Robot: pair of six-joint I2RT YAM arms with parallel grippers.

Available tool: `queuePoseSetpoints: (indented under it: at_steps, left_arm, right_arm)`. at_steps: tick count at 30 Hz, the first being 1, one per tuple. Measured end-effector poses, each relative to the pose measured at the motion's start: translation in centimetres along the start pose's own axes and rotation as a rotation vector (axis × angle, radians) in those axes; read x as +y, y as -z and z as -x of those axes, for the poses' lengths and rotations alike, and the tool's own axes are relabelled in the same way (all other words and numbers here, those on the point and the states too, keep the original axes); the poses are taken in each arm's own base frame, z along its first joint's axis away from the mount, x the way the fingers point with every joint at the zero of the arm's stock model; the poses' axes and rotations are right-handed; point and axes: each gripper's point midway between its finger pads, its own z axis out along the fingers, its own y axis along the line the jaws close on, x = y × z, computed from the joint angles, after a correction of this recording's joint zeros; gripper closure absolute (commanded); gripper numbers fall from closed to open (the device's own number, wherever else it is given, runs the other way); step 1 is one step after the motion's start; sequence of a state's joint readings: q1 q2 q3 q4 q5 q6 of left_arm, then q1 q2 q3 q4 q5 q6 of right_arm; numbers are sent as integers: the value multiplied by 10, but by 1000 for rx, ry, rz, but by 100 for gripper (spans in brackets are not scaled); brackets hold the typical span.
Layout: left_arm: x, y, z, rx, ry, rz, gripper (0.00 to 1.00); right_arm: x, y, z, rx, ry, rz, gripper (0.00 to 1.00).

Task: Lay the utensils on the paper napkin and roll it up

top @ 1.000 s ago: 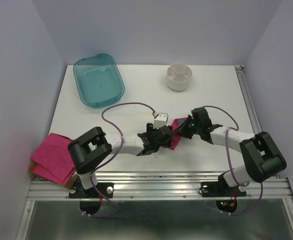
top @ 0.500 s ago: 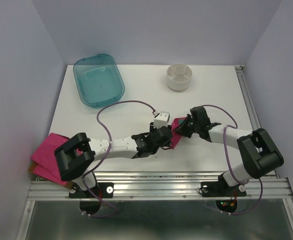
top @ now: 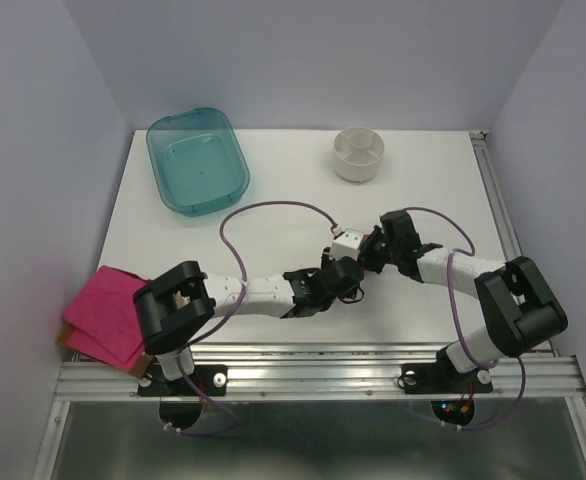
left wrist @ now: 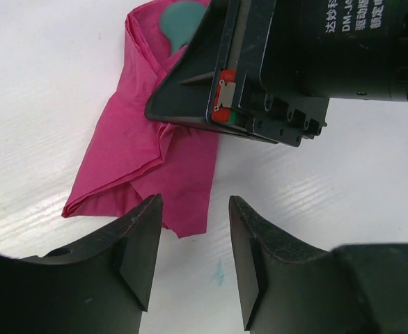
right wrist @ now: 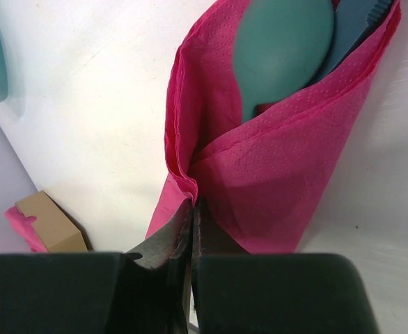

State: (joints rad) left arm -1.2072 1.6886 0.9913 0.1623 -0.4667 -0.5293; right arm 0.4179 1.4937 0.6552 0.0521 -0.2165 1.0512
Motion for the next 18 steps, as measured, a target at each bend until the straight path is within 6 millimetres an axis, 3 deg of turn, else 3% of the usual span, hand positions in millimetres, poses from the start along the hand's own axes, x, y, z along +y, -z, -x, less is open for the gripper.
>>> queuePoseSetpoints:
  at_steps: [18]
  left_arm:
    - [17, -34, -18, 53, -54, 4, 50]
  right_arm:
    - [1, 0, 1, -2, 3, -7, 99]
